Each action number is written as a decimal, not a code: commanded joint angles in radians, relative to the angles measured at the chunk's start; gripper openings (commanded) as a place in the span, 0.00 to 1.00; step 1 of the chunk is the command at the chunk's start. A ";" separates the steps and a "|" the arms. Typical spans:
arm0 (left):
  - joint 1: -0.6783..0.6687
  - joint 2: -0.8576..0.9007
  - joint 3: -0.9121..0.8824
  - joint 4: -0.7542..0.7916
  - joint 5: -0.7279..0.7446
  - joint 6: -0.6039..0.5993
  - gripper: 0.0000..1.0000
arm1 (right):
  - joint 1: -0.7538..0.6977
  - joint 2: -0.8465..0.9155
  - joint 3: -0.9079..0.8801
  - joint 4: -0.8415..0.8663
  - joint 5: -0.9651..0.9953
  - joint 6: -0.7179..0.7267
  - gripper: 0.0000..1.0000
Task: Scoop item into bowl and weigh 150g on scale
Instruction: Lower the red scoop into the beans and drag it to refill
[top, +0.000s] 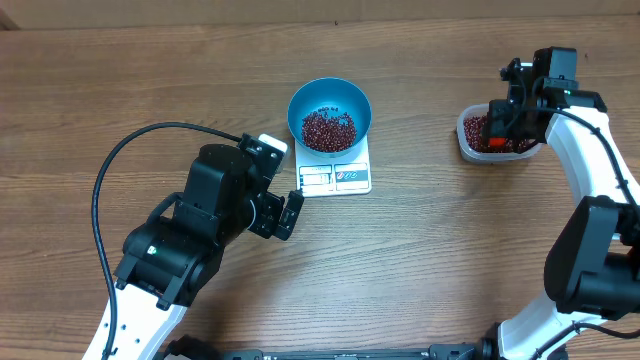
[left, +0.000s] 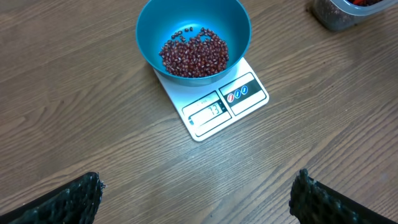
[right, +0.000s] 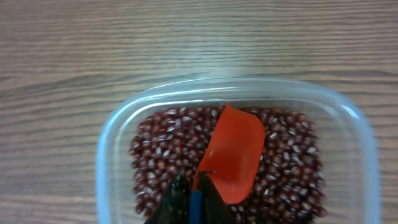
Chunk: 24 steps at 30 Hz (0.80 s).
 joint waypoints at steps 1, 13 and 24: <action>-0.006 -0.006 -0.003 0.001 -0.006 -0.006 1.00 | 0.005 0.017 -0.001 -0.005 -0.138 -0.054 0.04; -0.006 -0.006 -0.003 0.001 -0.006 -0.006 1.00 | -0.002 0.017 -0.001 -0.042 -0.215 -0.086 0.04; -0.006 -0.006 -0.003 0.001 -0.006 -0.006 0.99 | -0.121 0.017 -0.001 -0.068 -0.369 -0.087 0.04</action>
